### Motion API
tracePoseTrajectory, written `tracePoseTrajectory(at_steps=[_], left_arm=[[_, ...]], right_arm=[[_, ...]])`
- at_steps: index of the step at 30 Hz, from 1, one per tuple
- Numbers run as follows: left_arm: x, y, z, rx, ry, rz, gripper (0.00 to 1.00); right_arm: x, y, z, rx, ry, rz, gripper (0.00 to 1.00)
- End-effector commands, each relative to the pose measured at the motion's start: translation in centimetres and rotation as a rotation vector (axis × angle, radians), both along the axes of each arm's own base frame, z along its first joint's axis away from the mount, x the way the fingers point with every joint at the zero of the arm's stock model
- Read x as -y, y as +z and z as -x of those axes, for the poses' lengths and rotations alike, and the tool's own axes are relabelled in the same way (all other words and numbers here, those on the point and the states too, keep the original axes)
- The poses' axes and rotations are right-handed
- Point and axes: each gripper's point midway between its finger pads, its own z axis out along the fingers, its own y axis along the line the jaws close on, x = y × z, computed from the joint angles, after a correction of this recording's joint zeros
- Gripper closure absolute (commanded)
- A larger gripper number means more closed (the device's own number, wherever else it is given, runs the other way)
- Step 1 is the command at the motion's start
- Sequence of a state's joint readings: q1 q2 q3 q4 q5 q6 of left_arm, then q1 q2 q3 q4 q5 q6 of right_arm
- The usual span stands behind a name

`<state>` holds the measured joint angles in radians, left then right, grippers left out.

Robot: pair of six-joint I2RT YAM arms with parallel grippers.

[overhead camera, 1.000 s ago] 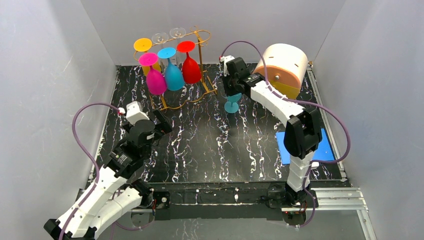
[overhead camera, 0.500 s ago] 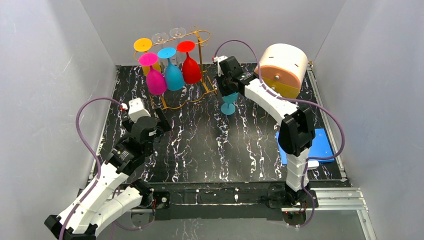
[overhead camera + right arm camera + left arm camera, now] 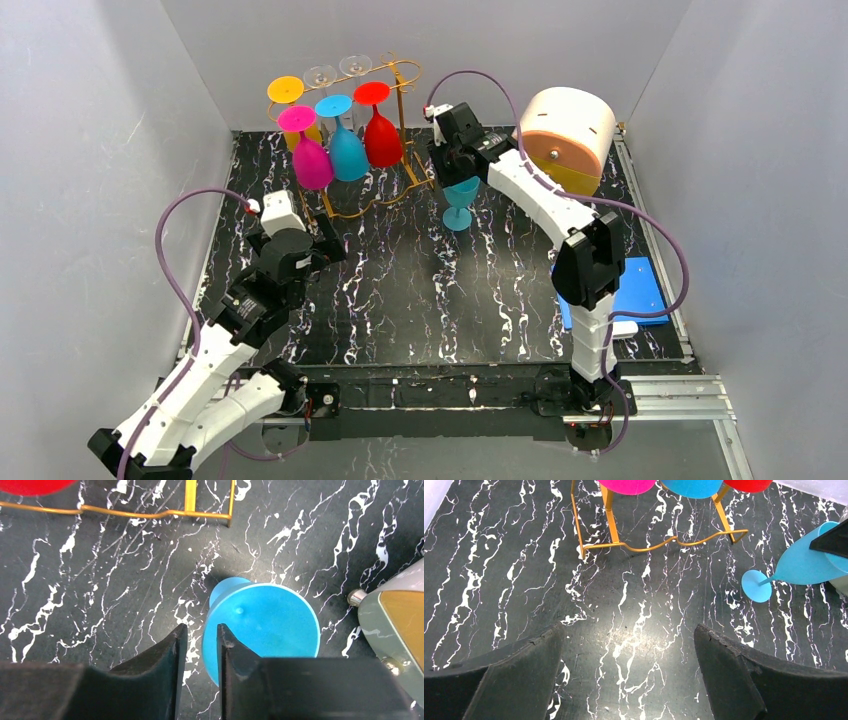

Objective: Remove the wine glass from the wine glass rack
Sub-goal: Place the wine glass at the center of the board.

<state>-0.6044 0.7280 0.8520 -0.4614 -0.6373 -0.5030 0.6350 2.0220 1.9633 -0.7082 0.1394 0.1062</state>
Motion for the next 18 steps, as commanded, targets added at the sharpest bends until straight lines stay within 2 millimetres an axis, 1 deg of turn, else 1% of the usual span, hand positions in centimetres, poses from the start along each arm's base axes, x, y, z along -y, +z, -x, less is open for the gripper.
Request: tracePoseTrajectory(at_steps=[1, 3, 5, 10, 14, 16, 18], left_arm=[[-0.3, 0.8, 0.1, -0.002, 0.029, 0.02, 0.02], [-0.4, 0.7, 0.2, -0.004, 0.041, 0.027, 0.02], [-0.6, 0.5, 0.2, -0.007, 0.057, 0.028, 0.02], [-0.7, -1.1, 0.1, -0.066, 0.083, 0.004, 0.02], [-0.2, -3.0, 0.3, -0.124, 0.077, 0.004, 0.02], [0.0, -3.6, 0.4, -0.144, 0.075, 0.013, 0.02], [0.7, -4.1, 0.3, -0.151, 0.048, 0.029, 0.02]], right_arm=[[-0.6, 2.0, -0.6, 0.016, 0.004, -0.022, 0.6], [-0.6, 2.8, -0.7, 0.021, 0.005, -0.027, 0.57], [-1.2, 3.5, -0.6, 0.022, 0.027, -0.054, 0.52], [-2.3, 6.0, -0.5, 0.038, 0.024, -0.143, 0.5], [-4.5, 9.3, 0.2, 0.038, 0.043, -0.325, 0.46], [-5.7, 11.0, 0.8, 0.032, 0.058, -0.427, 0.44], [-7.0, 12.5, 1.4, 0.025, 0.097, -0.519, 0.44]])
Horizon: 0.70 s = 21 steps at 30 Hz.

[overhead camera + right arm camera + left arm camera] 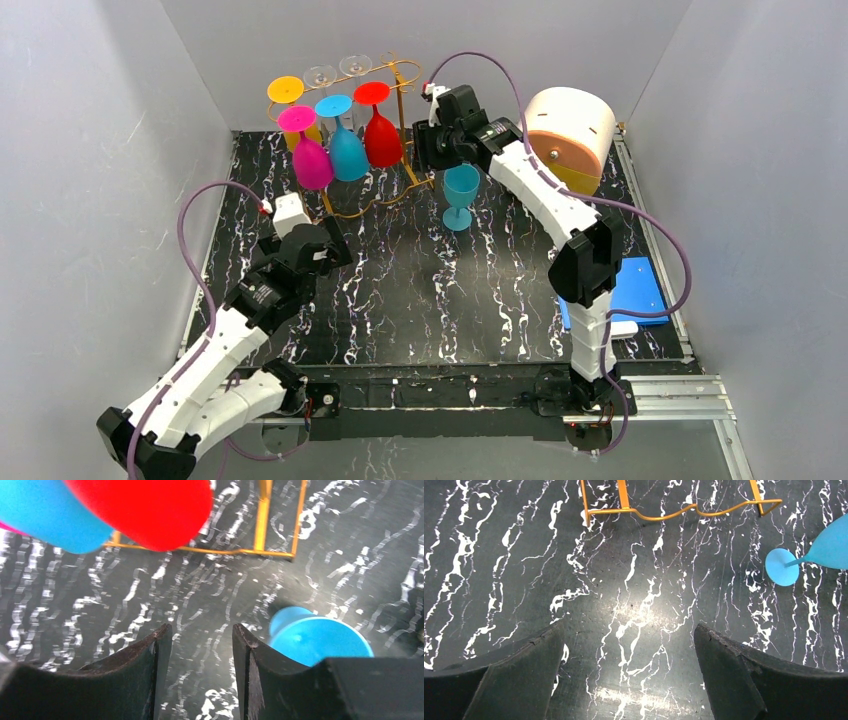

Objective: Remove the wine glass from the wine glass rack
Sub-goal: Place the wine glass at the center of the board, then pick up the wine glass from the wine rack.

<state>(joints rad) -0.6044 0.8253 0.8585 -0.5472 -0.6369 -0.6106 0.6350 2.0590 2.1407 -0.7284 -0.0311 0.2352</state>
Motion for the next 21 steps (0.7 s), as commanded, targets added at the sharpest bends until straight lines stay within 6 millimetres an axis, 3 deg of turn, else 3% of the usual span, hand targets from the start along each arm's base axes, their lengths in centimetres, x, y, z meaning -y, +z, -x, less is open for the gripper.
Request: tracePoseTrajectory(at_steps=[1, 5, 9, 14, 21], left_arm=[[0.8, -1.1, 0.1, -0.018, -0.021, 0.042, 0.02], [2.2, -3.0, 0.3, -0.09, -0.073, 0.087, 0.02], [2.1, -5.2, -0.1, -0.174, -0.081, 0.14, 0.02], [3.0, -4.8, -1.0, -0.117, -0.165, 0.327, 0.02], [2.2, -4.6, -1.8, -0.148, -0.148, 0.335, 0.02]], right_arm=[[-3.2, 8.2, 1.4, 0.043, 0.053, -0.319, 0.44], [-4.7, 11.1, 2.2, -0.01, 0.045, -0.491, 0.43], [-6.1, 14.3, 2.7, -0.038, 0.046, -0.687, 0.42], [-6.0, 17.2, 0.3, -0.035, -0.101, -0.787, 0.42], [-5.8, 19.7, -3.0, 0.02, -0.257, -0.956, 0.45]])
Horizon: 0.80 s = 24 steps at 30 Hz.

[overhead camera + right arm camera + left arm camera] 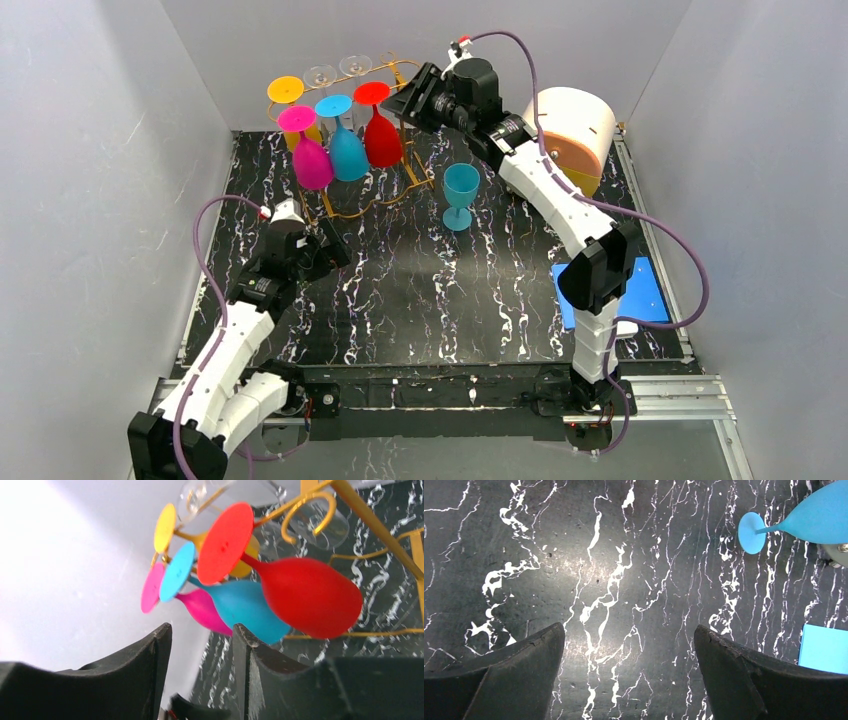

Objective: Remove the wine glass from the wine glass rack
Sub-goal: Pick up the wine glass from the wine rack.

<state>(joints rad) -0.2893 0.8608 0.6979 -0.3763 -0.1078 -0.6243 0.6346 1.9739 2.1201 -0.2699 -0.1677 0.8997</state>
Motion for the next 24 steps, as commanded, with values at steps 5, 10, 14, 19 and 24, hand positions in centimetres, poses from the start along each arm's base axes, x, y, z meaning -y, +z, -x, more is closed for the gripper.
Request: tracePoseTrajectory(at_steps=[5, 10, 14, 19, 24], left_arm=[[-0.5, 1.6, -1.0, 0.002, 0.027, 0.029, 0.02], [-1.9, 2.2, -0.7, 0.003, 0.071, -0.026, 0.02], [-2.4, 2.7, -0.5, 0.007, 0.079, -0.051, 0.02], [-2.4, 2.9, -0.5, 0.009, 0.08, -0.049, 0.02], [-2.5, 3.4, -0.5, 0.01, 0.074, -0.059, 0.02]], right_arm=[[-0.2, 5.6, -4.4, 0.052, -0.17, -0.212, 0.46], [0.1, 4.6, -6.3, 0.049, -0.249, -0.209, 0.47], [0.2, 4.1, -6.7, 0.048, -0.268, -0.201, 0.48], [-0.1, 3.7, -7.3, 0.06, -0.274, -0.199, 0.53], [-0.6, 2.8, -8.2, 0.051, -0.286, -0.203, 0.59]])
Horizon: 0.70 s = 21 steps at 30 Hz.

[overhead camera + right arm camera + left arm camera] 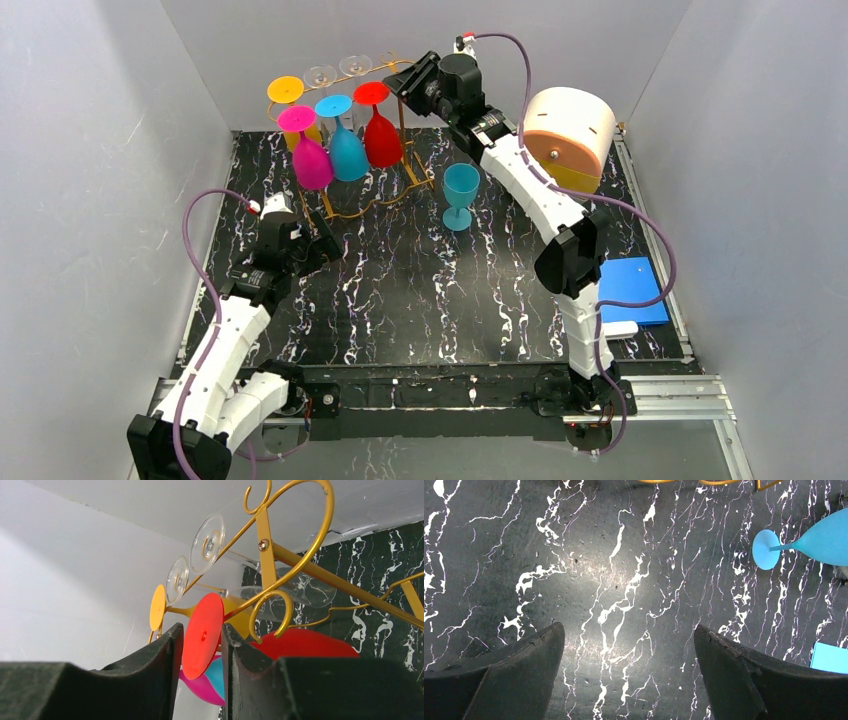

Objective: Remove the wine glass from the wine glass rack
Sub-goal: Pick up the wine glass from the wine rack.

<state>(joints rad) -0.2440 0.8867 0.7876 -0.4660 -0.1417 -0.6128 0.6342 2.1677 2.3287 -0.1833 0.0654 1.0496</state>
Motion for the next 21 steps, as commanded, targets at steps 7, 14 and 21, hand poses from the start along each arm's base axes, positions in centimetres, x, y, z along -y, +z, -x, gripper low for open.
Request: tracePoseTrajectory(at_steps=[7, 14, 21], left_arm=[[-1.4, 2.4, 0.1, 0.024, 0.005, -0.08, 0.02], [-1.0, 2.9, -0.1, 0.037, -0.004, -0.064, 0.02], [-1.0, 3.2, 0.0, 0.041, -0.005, -0.058, 0.02]], right_arm=[[0.1, 1.3, -1.8, 0.054, -0.071, -0.043, 0.58], [-0.1, 1.4, -1.5, 0.065, -0.08, -0.021, 0.74], [-0.2, 1.9, -1.1, 0.075, -0.079, -0.019, 0.75]])
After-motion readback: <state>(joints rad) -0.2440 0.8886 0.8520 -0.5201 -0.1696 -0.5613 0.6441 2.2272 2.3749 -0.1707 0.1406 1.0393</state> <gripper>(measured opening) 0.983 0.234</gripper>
